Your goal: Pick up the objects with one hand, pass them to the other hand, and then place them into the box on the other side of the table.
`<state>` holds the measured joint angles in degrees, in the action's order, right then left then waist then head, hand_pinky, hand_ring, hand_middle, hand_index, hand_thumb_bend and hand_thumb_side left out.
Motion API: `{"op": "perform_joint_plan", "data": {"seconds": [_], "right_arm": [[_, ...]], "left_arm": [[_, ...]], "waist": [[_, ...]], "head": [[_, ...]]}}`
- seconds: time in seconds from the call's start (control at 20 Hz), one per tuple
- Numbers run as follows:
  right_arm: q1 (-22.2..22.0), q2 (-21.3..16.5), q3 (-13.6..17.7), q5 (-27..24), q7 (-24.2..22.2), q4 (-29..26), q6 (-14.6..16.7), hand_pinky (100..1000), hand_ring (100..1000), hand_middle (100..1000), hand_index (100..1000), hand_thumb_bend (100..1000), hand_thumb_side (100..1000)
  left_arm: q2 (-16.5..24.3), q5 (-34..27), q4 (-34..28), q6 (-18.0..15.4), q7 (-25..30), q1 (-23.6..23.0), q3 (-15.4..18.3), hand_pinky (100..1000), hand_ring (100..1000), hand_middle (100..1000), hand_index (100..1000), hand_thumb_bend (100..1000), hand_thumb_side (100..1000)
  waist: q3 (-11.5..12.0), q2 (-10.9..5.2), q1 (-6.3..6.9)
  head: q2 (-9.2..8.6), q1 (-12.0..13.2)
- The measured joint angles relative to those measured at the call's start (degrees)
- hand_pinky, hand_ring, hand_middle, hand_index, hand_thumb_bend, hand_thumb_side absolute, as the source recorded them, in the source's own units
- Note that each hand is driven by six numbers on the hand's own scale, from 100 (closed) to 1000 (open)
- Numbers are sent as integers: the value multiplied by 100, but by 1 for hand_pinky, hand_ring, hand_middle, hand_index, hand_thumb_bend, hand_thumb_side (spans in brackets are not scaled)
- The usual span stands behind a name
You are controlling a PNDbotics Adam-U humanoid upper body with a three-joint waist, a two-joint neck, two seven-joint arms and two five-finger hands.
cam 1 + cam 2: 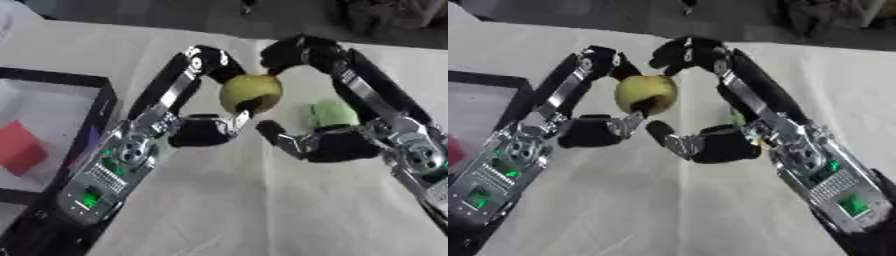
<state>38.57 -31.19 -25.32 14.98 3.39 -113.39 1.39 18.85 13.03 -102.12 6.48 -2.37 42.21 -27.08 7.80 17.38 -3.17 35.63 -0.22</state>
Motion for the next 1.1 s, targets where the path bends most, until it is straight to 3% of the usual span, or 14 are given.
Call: {"op": "perform_joint_plan", "data": {"seconds": [0.3,0.6,0.9,1.1], "right_arm": [[-27,-92,160,342,262,0,-12,833,767,850,854,365,227],[-171,-287,316,382,446,-1,79,833,765,844,843,379,203],[-702,-672,426,565,897,-2,49,832,762,835,834,362,187],[-1228,-987,664,657,1341,-2,-223,835,766,831,828,329,173]], "left_arm": [[207,-128,4,-182,-194,-131,35,663,517,256,295,100,100],[642,-269,-56,-166,-385,-369,281,661,525,266,307,100,100],[1464,-359,-119,70,-686,-722,768,658,528,270,314,100,100],[1947,-432,-118,253,-899,-966,1097,656,532,273,319,100,100]], "waist": [[-6,0,23],[-10,0,63],[-7,0,99],[-6,0,95]], "head": [[4,-61],[18,-88],[54,15],[53,133]]}}
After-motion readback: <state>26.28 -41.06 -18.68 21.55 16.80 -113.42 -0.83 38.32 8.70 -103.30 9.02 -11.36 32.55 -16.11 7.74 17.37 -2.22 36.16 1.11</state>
